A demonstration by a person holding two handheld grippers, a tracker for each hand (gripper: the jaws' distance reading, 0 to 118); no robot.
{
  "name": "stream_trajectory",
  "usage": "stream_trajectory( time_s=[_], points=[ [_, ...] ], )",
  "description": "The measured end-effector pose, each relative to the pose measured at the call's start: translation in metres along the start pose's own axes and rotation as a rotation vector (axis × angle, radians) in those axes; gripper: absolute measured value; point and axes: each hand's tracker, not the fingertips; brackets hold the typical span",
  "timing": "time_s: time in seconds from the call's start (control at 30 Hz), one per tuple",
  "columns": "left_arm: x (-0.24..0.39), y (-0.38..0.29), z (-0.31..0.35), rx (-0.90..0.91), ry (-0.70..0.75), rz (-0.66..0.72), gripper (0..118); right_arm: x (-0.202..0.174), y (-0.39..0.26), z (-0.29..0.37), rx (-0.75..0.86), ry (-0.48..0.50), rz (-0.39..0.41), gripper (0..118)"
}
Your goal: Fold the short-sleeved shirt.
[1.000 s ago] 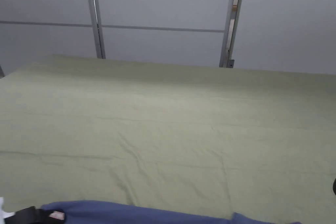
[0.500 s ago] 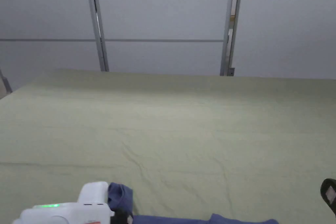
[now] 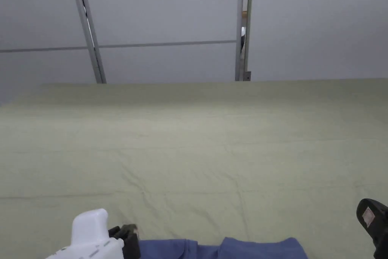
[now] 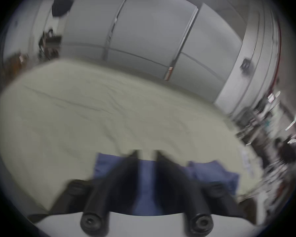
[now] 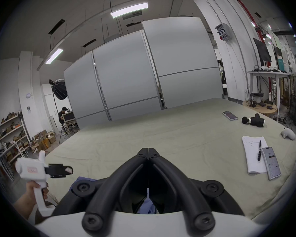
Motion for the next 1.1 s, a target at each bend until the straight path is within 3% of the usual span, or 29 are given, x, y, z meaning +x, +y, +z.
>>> stream_trajectory(
  time_s=[0.2, 0.33, 0.4, 0.57, 0.63, 0.73, 0.77, 0.8, 0.83, 1.0, 1.07, 1.1],
  points=[
    [0.067, -0.063, -0.041, -0.31, -0.151, -0.085, 4, -0.002, -0.006, 0.001, -0.015, 0.025, -0.03, 2],
    [0.11, -0.079, -0.029, -0.251, -0.172, -0.156, 4, 0.001, -0.001, 0.008, -0.009, 0.009, -0.014, 2],
    [0.105, -0.071, -0.03, -0.31, -0.327, -0.046, 4, 0.004, 0.002, 0.01, -0.003, 0.002, -0.014, 2],
    [0.07, -0.033, -0.009, -0.192, -0.353, 0.041, 4, 0.005, 0.005, 0.012, 0.012, -0.011, -0.02, 2],
    [0.024, -0.017, -0.003, -0.124, -0.4, 0.156, 6, 0.003, 0.006, 0.011, 0.012, -0.012, -0.018, 2],
    [-0.055, -0.003, 0.002, -0.1, -0.543, 0.336, 47, 0.0, 0.003, 0.007, 0.006, -0.009, -0.019, 2],
    [-0.081, -0.001, 0.001, -0.144, -0.572, 0.387, 47, -0.001, 0.002, 0.005, 0.003, -0.007, -0.023, 2],
    [-0.101, -0.002, -0.004, -0.218, -0.595, 0.414, 103, -0.001, 0.001, 0.004, 0.001, -0.004, -0.031, 2],
    [-0.122, -0.007, -0.012, -0.293, -0.62, 0.428, 118, 0.0, -0.001, 0.001, -0.002, 0.001, -0.04, 2],
    [-0.165, -0.058, -0.057, -0.401, -0.551, 0.582, 118, -0.008, -0.007, -0.006, -0.027, 0.02, -0.033, 2],
    [-0.162, -0.05, -0.062, -0.457, -0.583, 0.657, 118, -0.012, -0.007, -0.008, -0.038, 0.03, -0.025, 2],
    [-0.164, -0.053, -0.063, -0.372, -0.679, 0.739, 118, -0.014, -0.007, -0.008, -0.042, 0.033, -0.019, 2]
  ],
)
